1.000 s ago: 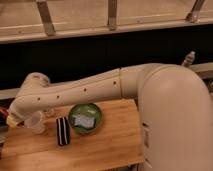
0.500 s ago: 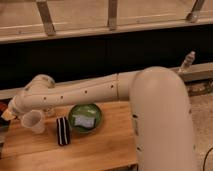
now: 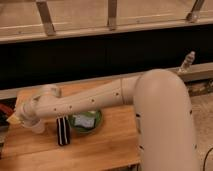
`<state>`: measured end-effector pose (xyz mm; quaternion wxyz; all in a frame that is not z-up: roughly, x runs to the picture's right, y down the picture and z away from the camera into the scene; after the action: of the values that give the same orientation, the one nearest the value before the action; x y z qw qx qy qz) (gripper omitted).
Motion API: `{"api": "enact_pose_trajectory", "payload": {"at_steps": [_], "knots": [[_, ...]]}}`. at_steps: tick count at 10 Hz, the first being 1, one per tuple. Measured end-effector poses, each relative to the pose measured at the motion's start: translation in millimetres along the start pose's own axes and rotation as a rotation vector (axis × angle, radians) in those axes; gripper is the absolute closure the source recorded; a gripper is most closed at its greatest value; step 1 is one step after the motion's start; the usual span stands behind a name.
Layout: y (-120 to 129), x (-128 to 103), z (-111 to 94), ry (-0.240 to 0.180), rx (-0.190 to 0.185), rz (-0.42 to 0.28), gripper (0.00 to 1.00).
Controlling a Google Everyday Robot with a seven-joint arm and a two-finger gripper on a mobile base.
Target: Place the pepper in the ceramic cup
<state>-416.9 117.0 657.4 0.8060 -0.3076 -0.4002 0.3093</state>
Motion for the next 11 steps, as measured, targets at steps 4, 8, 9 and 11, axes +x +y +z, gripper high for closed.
{"api": "enact_pose_trajectory", "payload": {"at_steps": [4, 8, 9, 11], "knots": [[-12.9, 7.5, -5.5, -0.067, 0.03, -0.005, 0.94], [-21.2, 7.9, -3.9, -0.089, 0.038, 0.003, 0.92], [-20.5, 7.5, -3.5, -0.089, 0.037, 0.002, 0.86], [-19.9, 7.3, -3.0, -0.089, 0.036, 0.002, 0.66]]}}
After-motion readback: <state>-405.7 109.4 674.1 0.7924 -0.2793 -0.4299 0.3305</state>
